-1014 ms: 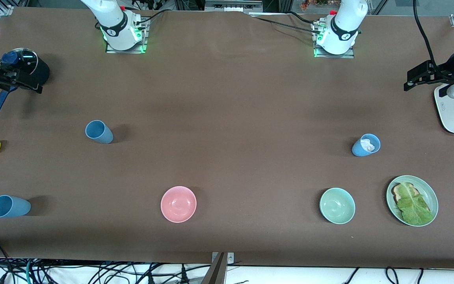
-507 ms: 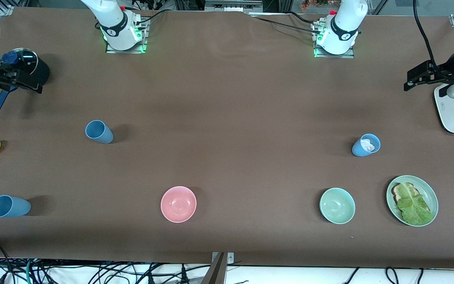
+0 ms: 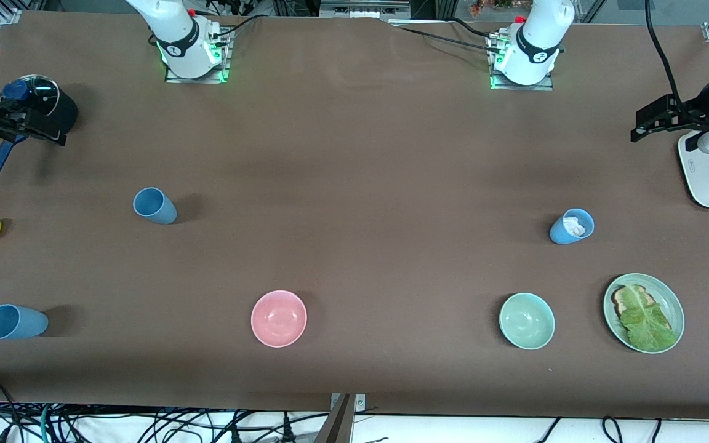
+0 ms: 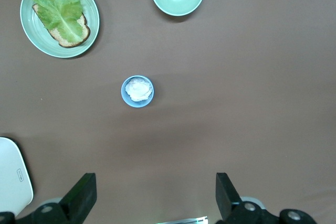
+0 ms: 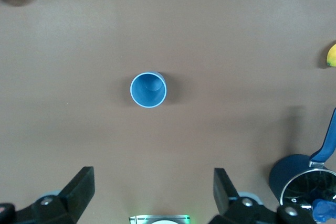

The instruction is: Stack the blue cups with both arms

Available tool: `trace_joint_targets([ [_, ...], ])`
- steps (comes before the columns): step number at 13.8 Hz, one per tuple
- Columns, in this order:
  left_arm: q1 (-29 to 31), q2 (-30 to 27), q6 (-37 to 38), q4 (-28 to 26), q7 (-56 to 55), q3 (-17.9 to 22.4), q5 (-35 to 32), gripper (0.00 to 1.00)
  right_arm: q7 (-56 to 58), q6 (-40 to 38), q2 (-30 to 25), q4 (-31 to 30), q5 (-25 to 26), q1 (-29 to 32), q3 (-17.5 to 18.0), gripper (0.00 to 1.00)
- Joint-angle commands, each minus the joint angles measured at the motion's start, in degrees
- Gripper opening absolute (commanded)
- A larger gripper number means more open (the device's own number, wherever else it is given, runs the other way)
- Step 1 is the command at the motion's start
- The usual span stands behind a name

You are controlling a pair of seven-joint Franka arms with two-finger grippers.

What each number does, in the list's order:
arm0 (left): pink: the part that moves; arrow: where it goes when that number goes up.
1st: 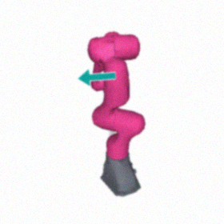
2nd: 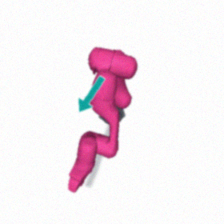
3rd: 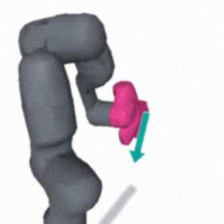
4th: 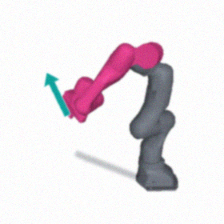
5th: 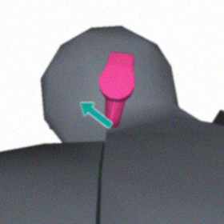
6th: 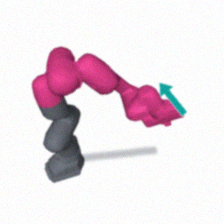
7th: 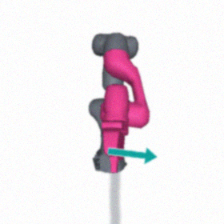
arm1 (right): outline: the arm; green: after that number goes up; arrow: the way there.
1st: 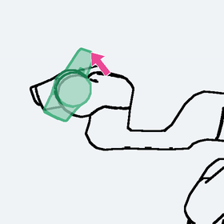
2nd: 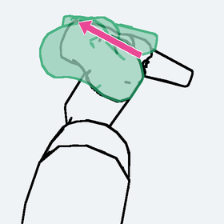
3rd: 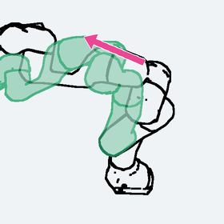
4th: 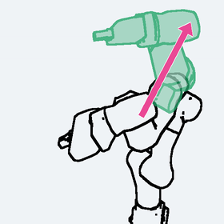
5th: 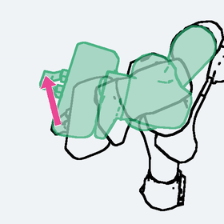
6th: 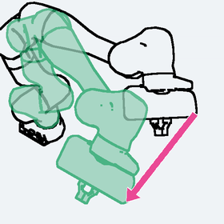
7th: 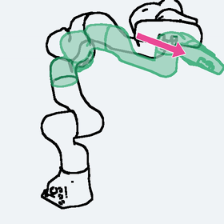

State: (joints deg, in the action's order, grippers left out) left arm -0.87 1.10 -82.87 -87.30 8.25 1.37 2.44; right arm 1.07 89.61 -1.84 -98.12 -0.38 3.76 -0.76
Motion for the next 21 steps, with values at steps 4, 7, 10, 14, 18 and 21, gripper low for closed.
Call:
trace_joint_targets([
  [4,-0.62,-0.66,0.07,-0.41,0.72,0.47,-1.04,1.0,0.16,-1.02,0.34,1.0,0.03,0.64,0.32,1.0],
  [7,-0.71,-0.22,-0.02,-0.67,1.42,1.52,-1.04,1.0,0.08,-1.02,0.34,1.0,0.03,0.64,0.32,1.0],
  [10,-0.62,-0.13,-0.28,-0.94,1.51,1.79,-1.04,1.0,0.07,-1.02,0.61,1.0,0.03,0.64,0.32,1.0],
  [14,-0.71,2.41,-1.94,-1.2,7.12,5.65,-1.04,1.0,0.07,-1.02,0.61,1.0,0.03,0.64,0.32,1.0],
  [18,-0.62,3.47,-6.94,-5.58,7.83,6.1,-1.04,1.0,0.07,-1.02,0.61,1.0,0.03,0.64,0.32,1.0],
  [21,-0.62,3.38,-13.53,-11.29,8.01,7.32,-0.95,1.0,0.07,-1.02,0.69,1.0,0.03,0.64,0.32,1.0],
])
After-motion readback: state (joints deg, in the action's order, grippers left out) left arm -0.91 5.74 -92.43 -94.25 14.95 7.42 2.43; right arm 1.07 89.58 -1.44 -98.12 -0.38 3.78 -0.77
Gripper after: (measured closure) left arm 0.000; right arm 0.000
